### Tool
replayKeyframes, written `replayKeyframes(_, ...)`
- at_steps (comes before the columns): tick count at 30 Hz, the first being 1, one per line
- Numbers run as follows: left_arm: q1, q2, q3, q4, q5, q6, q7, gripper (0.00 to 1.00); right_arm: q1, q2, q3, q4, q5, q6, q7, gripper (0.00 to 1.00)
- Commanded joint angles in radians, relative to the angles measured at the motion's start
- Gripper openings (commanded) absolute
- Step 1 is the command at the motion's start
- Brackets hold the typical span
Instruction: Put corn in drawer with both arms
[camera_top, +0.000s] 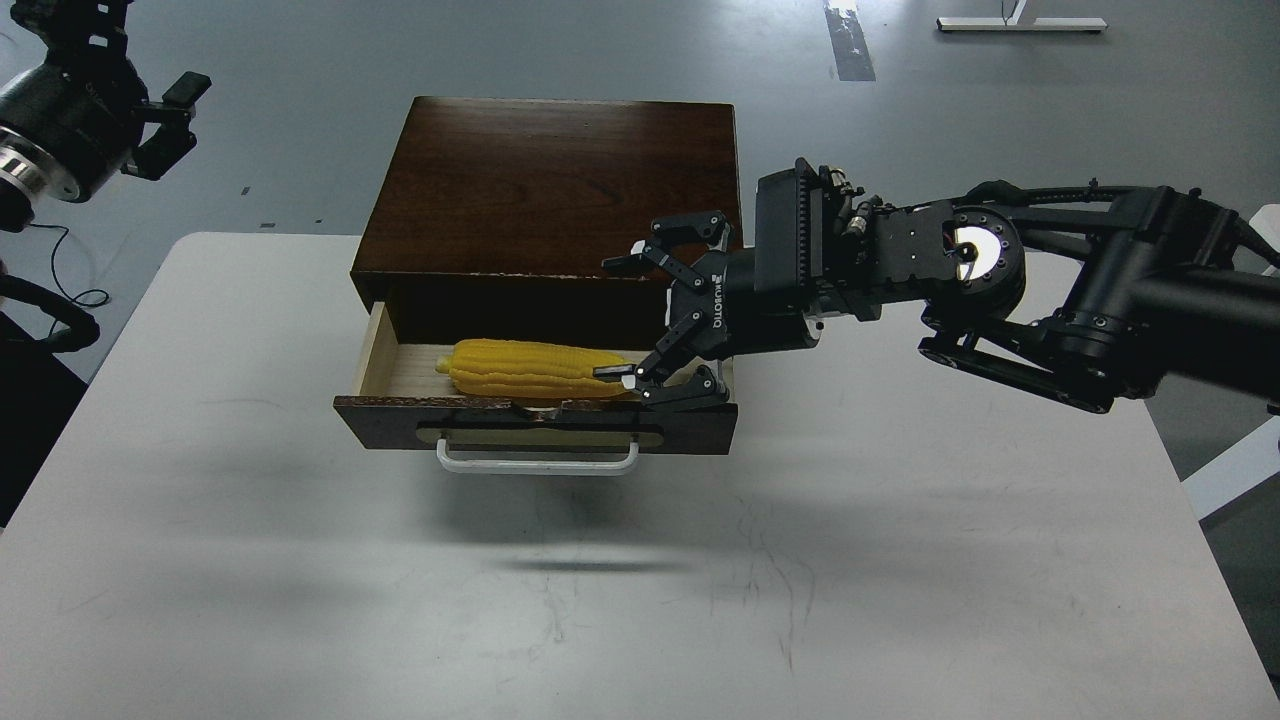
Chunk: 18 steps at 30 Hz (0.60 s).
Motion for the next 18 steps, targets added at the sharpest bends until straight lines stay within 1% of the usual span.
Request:
replayKeyframes(1,0.0,0.0,0.001,0.0,-0.004,0.0,0.001,0.98,-0.017,-0.011,0.099,0.004,0.217,0.013,0.0,0.97)
replayKeyframes(2,0.0,0.0,0.001,0.0,-0.004,0.0,0.001,0.98,-0.017,-0.013,0.112,0.004,0.27,0.016,0.0,0.97)
replayKeyframes(3,0.0,0.001,0.001,0.0,-0.004,-0.001,0.001,0.98,-0.014,-0.019,0.13,0.004,0.395,0.025,0.0,0.97)
replayKeyframes(5,0.0,0.001,0.001,0.0,-0.004,-0.001,0.003,0.98,-0.008,-0.04,0.138,0.002,0.542,0.045,0.0,0.97)
replayKeyframes(6,0.0,0.001,0.001,0.0,-0.004,-0.001,0.003,0.98,0.0,-0.071,0.138,0.001,0.691,0.077,0.0,0.97)
replayKeyframes(7,0.0,0.001,-0.001,0.0,-0.005,-0.001,0.004,0.98,0.005,-0.088,0.138,0.001,0.765,0.099,0.0,0.97)
replayKeyframes(8,0.0,0.0,-0.001,0.0,-0.011,-0.001,0.006,0.98,0.012,-0.117,0.139,-0.004,0.899,0.143,-0.008,0.97)
replayKeyframes(9,-0.002,-0.002,-0.004,0.0,-0.014,-0.003,0.007,0.98,0.012,-0.147,0.142,-0.007,1.033,0.189,-0.028,0.97)
replayKeyframes(11,0.0,-0.005,-0.013,0.0,-0.016,-0.006,0.01,0.98,0.012,-0.175,0.146,-0.027,1.155,0.234,-0.044,0.97)
replayKeyframes(12,0.0,-0.006,-0.027,0.0,-0.016,-0.02,0.013,0.98,0.011,-0.197,0.149,-0.057,1.256,0.281,-0.053,0.97)
replayKeyframes(13,0.0,-0.008,-0.033,0.0,-0.016,-0.027,0.016,0.98,0.009,-0.204,0.149,-0.073,1.308,0.306,-0.058,0.96)
replayKeyframes(15,0.003,-0.028,-0.053,0.002,-0.019,-0.044,0.032,0.98,-0.009,-0.233,0.149,-0.149,1.506,0.415,-0.079,0.96)
replayKeyframes(17,0.003,-0.037,-0.055,0.006,-0.027,-0.044,0.038,0.98,-0.023,-0.247,0.15,-0.186,1.594,0.464,-0.091,0.96)
replayKeyframes(18,0.004,-0.045,-0.055,0.011,-0.034,-0.044,0.046,0.98,-0.037,-0.256,0.152,-0.212,1.668,0.501,-0.107,0.96)
